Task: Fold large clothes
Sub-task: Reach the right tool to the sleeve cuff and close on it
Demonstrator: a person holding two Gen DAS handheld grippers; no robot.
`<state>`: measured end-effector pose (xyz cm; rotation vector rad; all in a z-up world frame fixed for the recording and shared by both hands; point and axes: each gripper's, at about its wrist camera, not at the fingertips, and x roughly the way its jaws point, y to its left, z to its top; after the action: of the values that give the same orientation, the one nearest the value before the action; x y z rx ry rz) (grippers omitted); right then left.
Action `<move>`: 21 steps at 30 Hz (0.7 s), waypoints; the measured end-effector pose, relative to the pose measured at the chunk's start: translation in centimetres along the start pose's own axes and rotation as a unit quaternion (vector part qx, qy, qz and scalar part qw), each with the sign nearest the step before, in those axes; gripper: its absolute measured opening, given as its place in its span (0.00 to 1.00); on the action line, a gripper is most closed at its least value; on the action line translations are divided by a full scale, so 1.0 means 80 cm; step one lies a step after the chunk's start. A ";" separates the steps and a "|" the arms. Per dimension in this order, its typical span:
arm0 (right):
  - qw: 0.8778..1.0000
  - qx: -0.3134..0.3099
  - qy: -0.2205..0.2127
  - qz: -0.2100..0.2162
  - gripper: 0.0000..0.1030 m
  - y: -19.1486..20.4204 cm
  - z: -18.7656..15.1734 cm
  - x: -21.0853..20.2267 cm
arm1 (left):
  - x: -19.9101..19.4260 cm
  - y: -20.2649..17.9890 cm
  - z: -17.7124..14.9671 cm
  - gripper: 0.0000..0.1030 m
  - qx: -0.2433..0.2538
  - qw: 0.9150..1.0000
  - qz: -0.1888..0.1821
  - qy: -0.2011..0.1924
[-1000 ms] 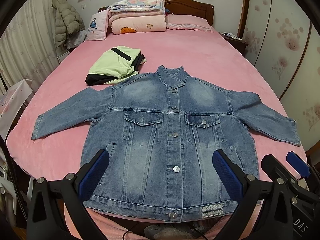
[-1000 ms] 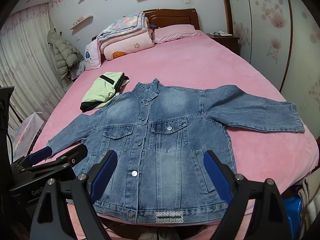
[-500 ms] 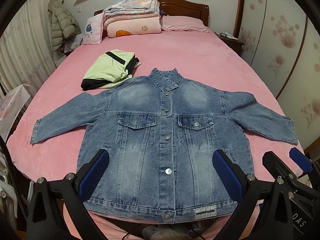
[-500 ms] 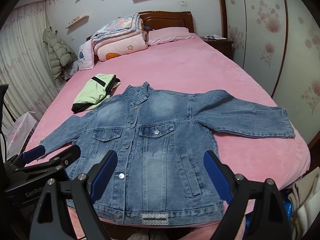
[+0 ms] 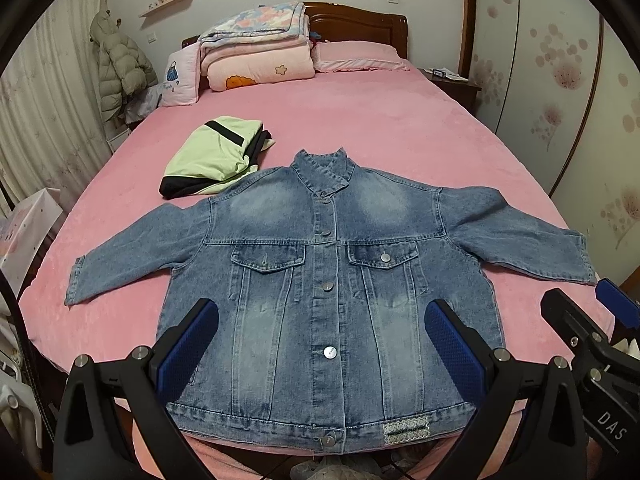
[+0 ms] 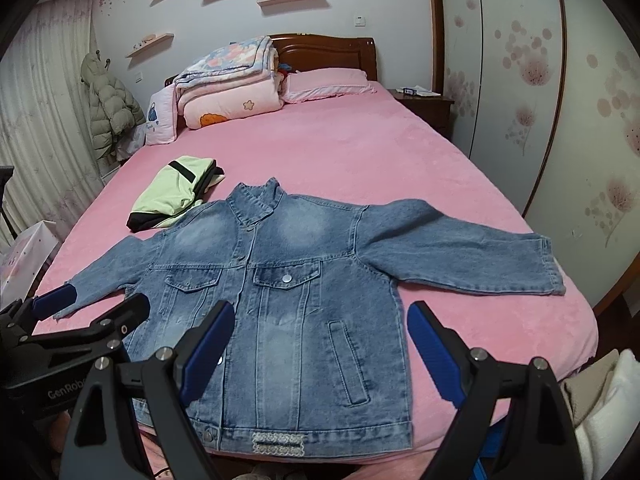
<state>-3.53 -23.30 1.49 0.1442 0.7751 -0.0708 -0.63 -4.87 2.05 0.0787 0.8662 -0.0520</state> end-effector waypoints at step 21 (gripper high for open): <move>1.000 0.010 -0.027 -0.006 0.86 -0.026 0.017 -0.018 | -0.012 -0.023 0.032 0.99 0.010 0.999 -0.010 -0.032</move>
<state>-3.86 -25.52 3.21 0.1564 0.7207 -0.0931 0.56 -6.94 4.31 0.0858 0.8030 -0.0818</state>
